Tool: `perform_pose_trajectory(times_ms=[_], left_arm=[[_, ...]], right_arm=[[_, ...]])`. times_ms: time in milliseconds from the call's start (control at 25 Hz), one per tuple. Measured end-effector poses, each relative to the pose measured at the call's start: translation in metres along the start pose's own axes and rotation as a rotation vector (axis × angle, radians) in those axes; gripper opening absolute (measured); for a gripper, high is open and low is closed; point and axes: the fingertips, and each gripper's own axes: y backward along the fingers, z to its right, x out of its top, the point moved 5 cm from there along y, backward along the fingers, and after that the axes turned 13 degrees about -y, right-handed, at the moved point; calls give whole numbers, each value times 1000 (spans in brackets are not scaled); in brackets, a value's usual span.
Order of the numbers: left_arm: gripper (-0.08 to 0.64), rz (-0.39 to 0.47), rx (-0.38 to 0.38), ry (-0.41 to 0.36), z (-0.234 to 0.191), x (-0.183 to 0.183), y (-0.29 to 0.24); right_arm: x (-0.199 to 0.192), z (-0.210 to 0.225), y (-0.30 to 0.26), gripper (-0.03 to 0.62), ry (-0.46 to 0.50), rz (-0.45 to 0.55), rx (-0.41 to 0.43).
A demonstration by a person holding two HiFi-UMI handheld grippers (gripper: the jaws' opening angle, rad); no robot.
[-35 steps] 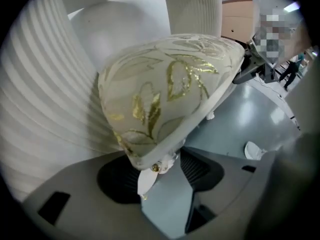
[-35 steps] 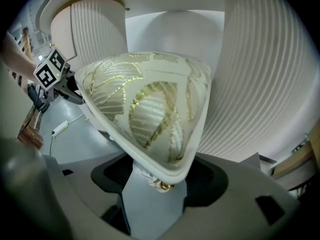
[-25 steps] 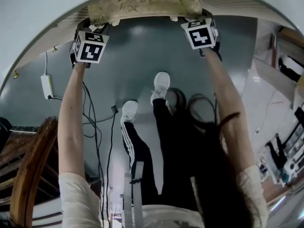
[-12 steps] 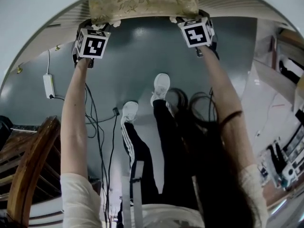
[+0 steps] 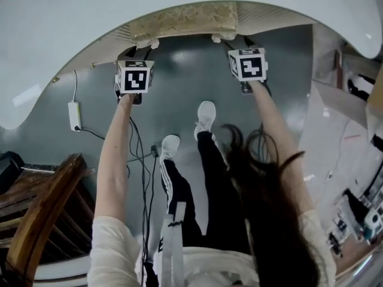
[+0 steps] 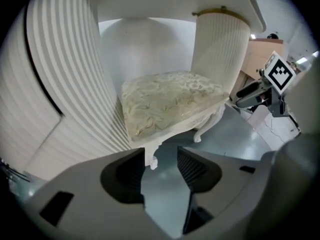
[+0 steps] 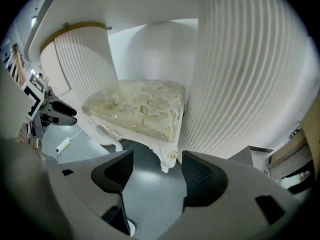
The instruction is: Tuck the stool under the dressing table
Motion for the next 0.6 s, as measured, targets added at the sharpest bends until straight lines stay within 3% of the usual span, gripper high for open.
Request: perform_pose_trajectory(times_ms=[160, 360, 600], left_arm=[[133, 91, -5, 8, 14, 19, 51], [87, 284, -17, 121, 19, 59, 143], [41, 534, -25, 86, 5, 108, 272]], right_arm=[[5, -11, 58, 304, -55, 77, 9], [18, -40, 151, 282, -77, 176, -24], [58, -97, 269, 218, -140, 348, 37]])
